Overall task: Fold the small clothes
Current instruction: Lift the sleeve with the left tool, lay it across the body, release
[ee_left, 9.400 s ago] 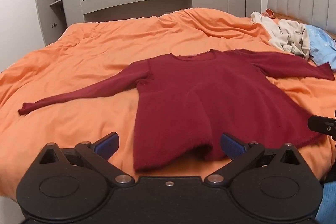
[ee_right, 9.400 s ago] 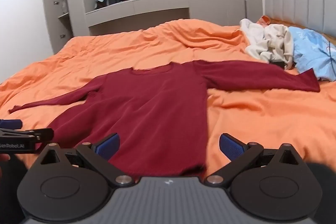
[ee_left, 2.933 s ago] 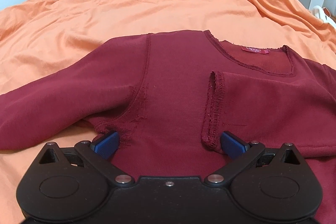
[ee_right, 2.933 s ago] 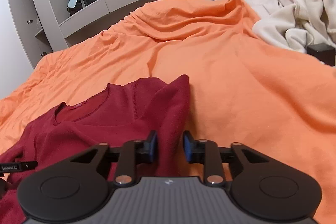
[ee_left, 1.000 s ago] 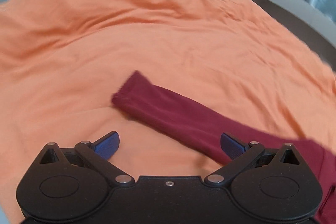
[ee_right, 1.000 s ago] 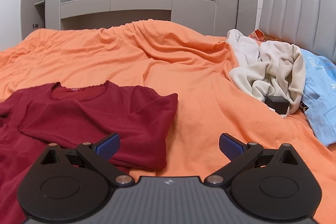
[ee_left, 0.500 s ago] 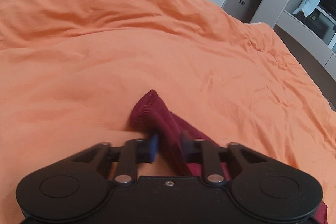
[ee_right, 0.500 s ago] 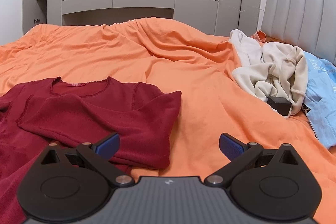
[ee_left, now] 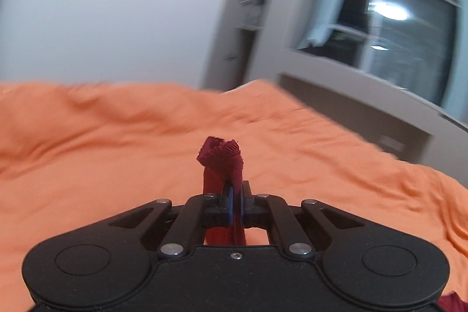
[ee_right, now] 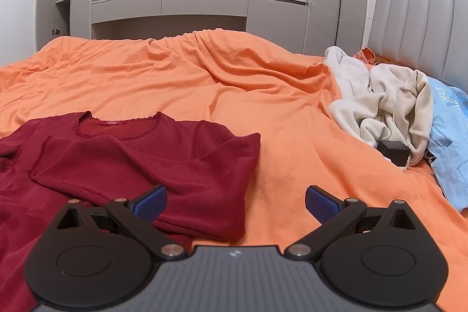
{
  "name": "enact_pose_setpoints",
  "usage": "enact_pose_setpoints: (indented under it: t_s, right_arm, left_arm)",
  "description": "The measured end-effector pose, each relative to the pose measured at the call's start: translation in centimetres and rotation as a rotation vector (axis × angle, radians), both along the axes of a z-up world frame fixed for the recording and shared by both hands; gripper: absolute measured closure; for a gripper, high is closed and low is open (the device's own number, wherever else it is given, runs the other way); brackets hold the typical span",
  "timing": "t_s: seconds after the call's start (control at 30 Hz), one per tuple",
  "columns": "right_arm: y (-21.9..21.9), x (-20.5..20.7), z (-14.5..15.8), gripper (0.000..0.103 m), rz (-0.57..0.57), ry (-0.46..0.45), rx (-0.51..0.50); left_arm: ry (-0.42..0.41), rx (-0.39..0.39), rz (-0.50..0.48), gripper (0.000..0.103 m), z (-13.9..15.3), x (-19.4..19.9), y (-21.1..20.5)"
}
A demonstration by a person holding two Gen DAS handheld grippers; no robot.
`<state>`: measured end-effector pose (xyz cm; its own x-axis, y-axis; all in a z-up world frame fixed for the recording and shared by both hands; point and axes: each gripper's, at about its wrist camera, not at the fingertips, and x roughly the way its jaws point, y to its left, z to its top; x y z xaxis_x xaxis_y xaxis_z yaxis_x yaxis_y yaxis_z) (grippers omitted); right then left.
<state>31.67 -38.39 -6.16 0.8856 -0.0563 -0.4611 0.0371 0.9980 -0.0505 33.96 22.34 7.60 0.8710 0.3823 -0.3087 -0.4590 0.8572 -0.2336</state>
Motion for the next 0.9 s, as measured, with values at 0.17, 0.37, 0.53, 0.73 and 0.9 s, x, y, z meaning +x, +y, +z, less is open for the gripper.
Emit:
enact_pose_setpoints:
  t_s: [0.17,0.37,0.53,0.73,0.9]
  right_arm:
    - [-0.1,0.1,0.2,0.0,-0.001,-0.006,0.009]
    - [-0.3,0.1,0.3,0.0,-0.013,-0.009,0.017]
    - [-0.6,0.1,0.4,0.0,-0.026,-0.009,0.031]
    - [-1.0,0.2,0.4,0.0,-0.037,-0.008,0.041]
    - [-1.1,0.4,0.4,0.0,-0.051,-0.004,0.049]
  left_arm:
    - [-0.036,0.099,-0.191,0.099,2.9,2.5,-8.0]
    - [-0.048,0.116,-0.389,0.099,3.0,5.0,-18.0]
    - [-0.02,0.13,-0.54,0.099,-0.5,5.7,-26.3]
    - [0.089,0.131,-0.677,0.099,-8.6,5.9,-33.3]
    - [0.178,0.112,-0.746,0.099,-13.8,5.6,-36.9]
